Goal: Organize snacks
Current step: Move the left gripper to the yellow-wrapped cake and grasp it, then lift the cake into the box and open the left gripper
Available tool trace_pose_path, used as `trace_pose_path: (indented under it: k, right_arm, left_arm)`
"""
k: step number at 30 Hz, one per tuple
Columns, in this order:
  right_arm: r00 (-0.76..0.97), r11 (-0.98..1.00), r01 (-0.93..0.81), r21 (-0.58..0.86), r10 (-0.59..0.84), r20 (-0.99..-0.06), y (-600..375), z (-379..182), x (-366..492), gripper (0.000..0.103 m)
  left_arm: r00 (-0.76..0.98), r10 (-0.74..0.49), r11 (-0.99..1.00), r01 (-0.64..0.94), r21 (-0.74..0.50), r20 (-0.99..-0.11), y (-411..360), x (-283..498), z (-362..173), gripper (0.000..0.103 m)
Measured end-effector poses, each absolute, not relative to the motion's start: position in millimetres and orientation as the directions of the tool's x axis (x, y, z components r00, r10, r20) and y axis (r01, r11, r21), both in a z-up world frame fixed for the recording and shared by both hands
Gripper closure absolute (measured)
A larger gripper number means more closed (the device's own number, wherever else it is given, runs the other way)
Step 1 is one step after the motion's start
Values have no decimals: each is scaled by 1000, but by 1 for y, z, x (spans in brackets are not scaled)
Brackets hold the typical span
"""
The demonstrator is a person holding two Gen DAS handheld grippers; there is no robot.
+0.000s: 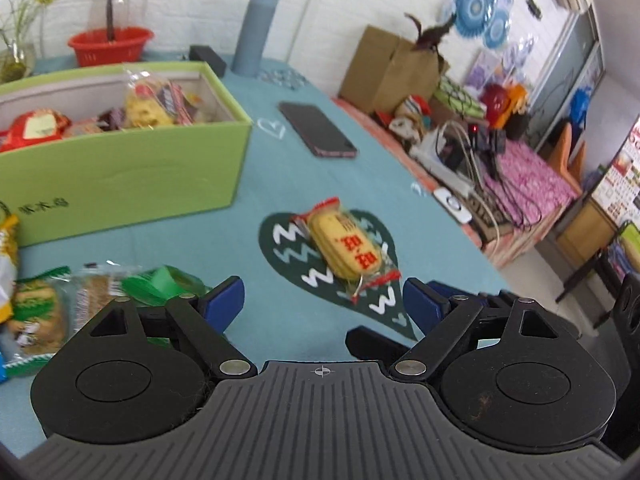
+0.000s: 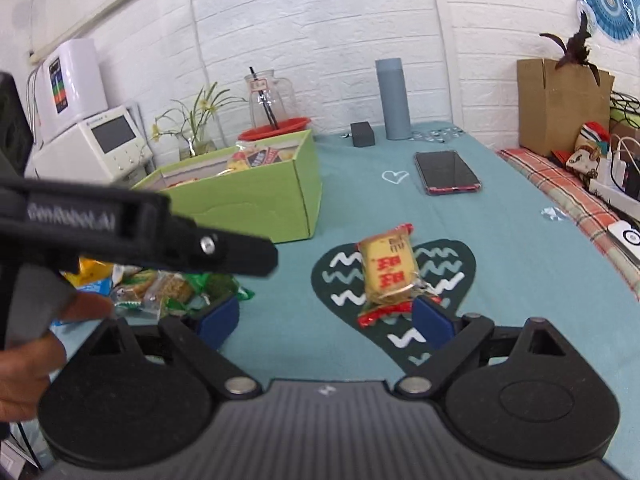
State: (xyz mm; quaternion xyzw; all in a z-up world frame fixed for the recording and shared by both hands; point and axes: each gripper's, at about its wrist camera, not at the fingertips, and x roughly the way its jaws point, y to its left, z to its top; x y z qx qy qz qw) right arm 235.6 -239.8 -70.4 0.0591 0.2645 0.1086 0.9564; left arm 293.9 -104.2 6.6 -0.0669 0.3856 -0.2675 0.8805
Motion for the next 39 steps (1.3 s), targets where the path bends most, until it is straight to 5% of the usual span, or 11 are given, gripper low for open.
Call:
trace_pose_path:
  k: [15,27,32,39]
  right_arm:
    - [769,970,-212,123,243,-592,-253,-92,326,10]
    - [744,961,-260,92,260,-615,-258,-87,337,10]
    - [741,961,-276,25,229,-631,-240,-85,323,22]
    - [748,955,-289,64,266,-608,-207,-87,258,19]
  left_arm:
    - [469,-411,886,407,-222,-782,-193,399,-25,37]
    - [413,-479,846,453,-281,-775,-200,404,-25,40]
    - [382,-497,820,499,-279,-779,-197,394,-30,75]
    - [384,-528,807,505,-307,-757,-152,325,-32,80]
